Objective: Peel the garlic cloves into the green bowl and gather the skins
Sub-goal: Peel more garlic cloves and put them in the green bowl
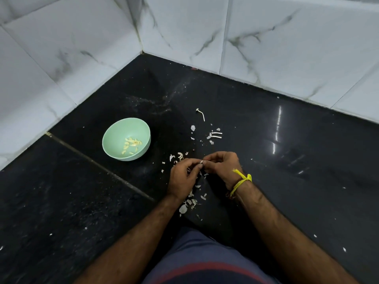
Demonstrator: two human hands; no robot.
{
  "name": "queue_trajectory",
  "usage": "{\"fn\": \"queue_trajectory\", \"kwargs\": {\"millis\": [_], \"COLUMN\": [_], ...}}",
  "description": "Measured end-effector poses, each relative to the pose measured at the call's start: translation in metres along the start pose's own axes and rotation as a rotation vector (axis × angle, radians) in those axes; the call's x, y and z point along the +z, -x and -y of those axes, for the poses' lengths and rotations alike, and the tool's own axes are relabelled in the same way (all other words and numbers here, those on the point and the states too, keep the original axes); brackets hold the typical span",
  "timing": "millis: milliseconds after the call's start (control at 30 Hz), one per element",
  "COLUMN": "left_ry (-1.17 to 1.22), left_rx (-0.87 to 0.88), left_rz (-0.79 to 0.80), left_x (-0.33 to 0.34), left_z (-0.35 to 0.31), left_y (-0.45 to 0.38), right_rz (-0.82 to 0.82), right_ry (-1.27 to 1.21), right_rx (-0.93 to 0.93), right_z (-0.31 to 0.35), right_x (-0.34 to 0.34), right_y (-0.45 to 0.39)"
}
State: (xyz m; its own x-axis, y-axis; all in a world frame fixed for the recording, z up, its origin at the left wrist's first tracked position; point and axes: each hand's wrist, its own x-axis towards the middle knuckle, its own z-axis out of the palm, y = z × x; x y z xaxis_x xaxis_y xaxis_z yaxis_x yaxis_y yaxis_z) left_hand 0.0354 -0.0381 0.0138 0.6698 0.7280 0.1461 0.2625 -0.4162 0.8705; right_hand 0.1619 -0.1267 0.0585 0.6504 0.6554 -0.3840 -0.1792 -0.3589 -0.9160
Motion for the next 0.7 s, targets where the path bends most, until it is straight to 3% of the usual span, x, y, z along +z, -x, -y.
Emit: {"fn": "queue_trajectory", "kwargs": {"millis": [200, 367, 567, 700], "left_ry": [0.047, 0.019, -0.062, -0.058], "left_rx": [-0.027, -0.039, 0.016, 0.014], "left_rz": [-0.055, -0.146, -0.108, -0.111], "left_x": [0.000, 0.005, 0.007, 0.005], "left_z": [0.002, 0.013, 0.016, 0.017], "left_y": [0.001, 0.003, 0.001, 0.001], "right_rz": [0.067, -0.126, 0.063, 0.051], "right_ry": [0.177, 0.596, 0.435, 0.479], "right_rx": [-0.050, -0.181, -0.126, -0.167], "right_z": [-0.001, -0.003, -0.004, -0.003], "right_x": [0.004, -0.001, 0.003, 0.009], "right_y": [-0.002, -0.010, -0.016, -0.017]}}
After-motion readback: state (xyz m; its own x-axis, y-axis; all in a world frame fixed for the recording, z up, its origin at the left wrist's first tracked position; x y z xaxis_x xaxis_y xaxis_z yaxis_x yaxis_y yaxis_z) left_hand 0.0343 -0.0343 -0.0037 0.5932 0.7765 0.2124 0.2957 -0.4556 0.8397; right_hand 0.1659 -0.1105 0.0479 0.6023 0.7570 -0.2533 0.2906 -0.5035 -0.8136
